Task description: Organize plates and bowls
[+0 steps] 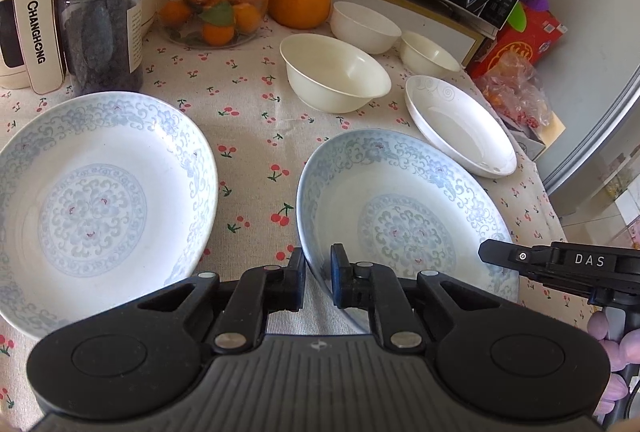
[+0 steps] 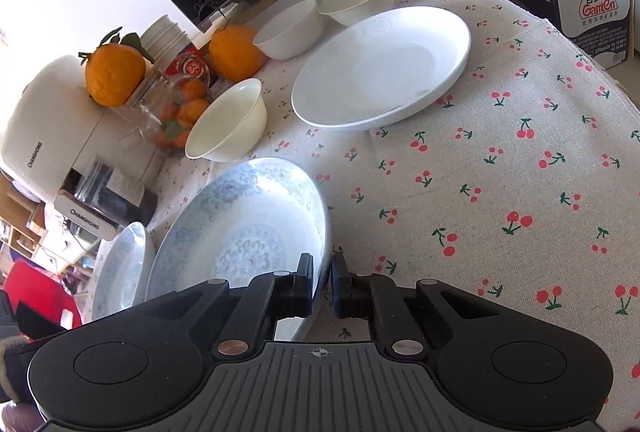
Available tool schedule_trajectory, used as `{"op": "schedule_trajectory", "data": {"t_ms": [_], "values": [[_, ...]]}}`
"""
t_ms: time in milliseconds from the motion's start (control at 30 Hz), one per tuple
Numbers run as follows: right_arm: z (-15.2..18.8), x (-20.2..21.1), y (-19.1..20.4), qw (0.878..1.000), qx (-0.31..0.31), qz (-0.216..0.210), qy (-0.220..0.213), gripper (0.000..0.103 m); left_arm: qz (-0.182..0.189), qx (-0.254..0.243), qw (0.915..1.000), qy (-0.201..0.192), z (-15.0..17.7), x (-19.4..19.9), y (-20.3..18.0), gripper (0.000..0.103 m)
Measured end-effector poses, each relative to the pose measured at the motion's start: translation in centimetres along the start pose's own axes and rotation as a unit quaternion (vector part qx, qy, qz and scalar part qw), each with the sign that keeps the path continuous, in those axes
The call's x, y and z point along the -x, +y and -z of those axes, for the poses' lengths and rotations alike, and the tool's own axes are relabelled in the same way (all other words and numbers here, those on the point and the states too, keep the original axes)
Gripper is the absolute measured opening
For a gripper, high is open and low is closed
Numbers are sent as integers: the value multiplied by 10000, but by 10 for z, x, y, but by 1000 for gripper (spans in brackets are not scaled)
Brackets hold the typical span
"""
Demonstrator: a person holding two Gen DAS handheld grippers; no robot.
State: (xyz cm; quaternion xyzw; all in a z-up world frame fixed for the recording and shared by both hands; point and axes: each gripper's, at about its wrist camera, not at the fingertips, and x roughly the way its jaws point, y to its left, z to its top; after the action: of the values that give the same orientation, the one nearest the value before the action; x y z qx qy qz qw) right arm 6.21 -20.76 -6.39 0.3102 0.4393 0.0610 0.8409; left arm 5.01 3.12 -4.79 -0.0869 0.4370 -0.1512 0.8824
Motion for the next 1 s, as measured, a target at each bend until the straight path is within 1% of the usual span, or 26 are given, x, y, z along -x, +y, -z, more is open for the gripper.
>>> {"op": "schedule_trajectory", "data": {"t_ms": [233,367,533,733,900,1000], "values": [[-3,-14,10,10000,-15,66,-8,10,-161,55,9998,-54,-5,-4,9,11],[-3,-21,13,9999,-34,134,19,10,-265,-11,9996,-83,-8,-7,11,11],[-2,-24,17,9998,35,219,25,10,-285,2,9996,-28,-7,-9,13,11],[-2,-24,16,9997,29,229,41,10,-308,-3,9995,-15,-8,-10,11,11],[-3,-24,16,9997,14,227,104,10,-389,-167,9991,36,-10,-11,8,13],[-5,-23,17,9997,-6,196,135,13,-466,-299,9984,72,-11,-11,4,15]]}}
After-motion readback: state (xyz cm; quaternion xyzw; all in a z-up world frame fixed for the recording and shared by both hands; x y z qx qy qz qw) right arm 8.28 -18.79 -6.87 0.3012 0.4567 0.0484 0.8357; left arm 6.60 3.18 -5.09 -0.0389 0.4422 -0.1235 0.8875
